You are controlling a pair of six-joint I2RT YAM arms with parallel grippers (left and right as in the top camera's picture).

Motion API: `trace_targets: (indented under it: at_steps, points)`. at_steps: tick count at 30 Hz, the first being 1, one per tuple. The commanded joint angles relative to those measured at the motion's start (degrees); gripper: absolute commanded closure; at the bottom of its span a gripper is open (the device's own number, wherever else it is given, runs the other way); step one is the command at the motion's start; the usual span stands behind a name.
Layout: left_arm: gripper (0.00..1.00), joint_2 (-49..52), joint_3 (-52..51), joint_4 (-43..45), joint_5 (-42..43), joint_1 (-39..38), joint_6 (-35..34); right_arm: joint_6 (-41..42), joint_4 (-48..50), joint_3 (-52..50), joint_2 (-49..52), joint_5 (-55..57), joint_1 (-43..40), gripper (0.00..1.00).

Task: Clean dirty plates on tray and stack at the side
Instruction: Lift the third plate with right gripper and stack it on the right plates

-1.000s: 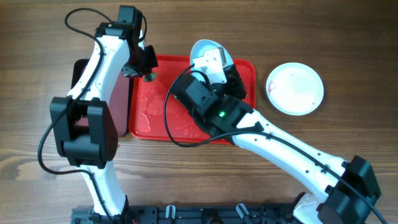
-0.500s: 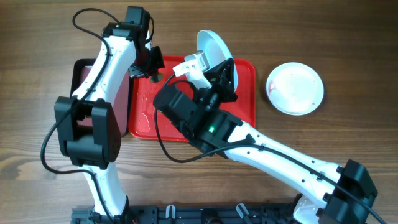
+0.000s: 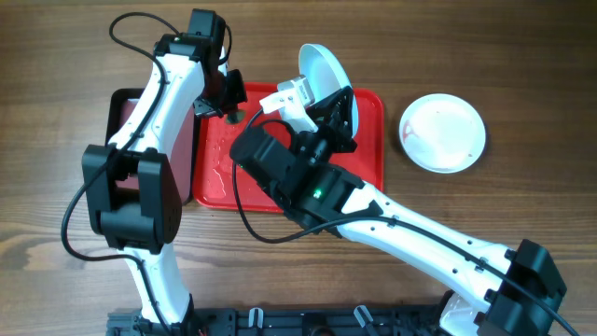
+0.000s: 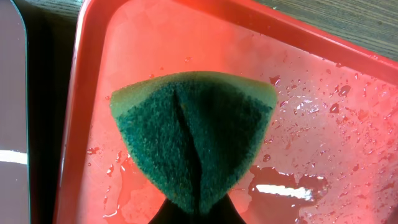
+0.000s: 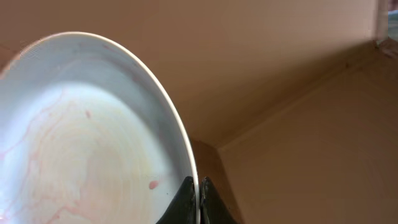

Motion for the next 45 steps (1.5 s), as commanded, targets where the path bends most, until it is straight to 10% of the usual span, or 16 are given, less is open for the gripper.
trace_targets:
  at_steps: [1,5,13,23,34,39,45]
  points:
    - [0.96,0.74,-0.37,0.17,0.70,0.02,-0.74,8.74,-6.12,-0.02,-0.13,-17.29,-0.22,0.96]
    - [0.96,0.74,-0.37,0.13,0.70,0.02,-0.74,24.87,-17.00,-0.07,-0.13,-51.28,-7.21,0.96]
    - [0.96,0.74,-0.37,0.15,0.68,0.02,-0.74,27.04,-19.69,-0.07,-0.15,-90.51,-36.87,0.95]
    - [0.96,0.74,-0.37,0.15,0.70,0.02,-0.74,27.15,-24.26,-2.05,-0.13,-90.27,-67.41,0.96]
    - [0.96,0.74,-0.37,0.15,0.70,0.02,-0.74,33.07,-13.05,-14.71,-0.13,-79.97,-75.32,0.95]
    - [0.96,0.07,0.15,-0.26,-0.20,0.81,-0.52,29.38,-11.15,-15.26,-0.13,-91.17,-75.17,0.52]
    - [0.96,-5.53,5.14,-8.31,-0.48,5.75,4.59,23.69,-15.39,-9.53,-0.15,-98.33,-70.49,0.53]
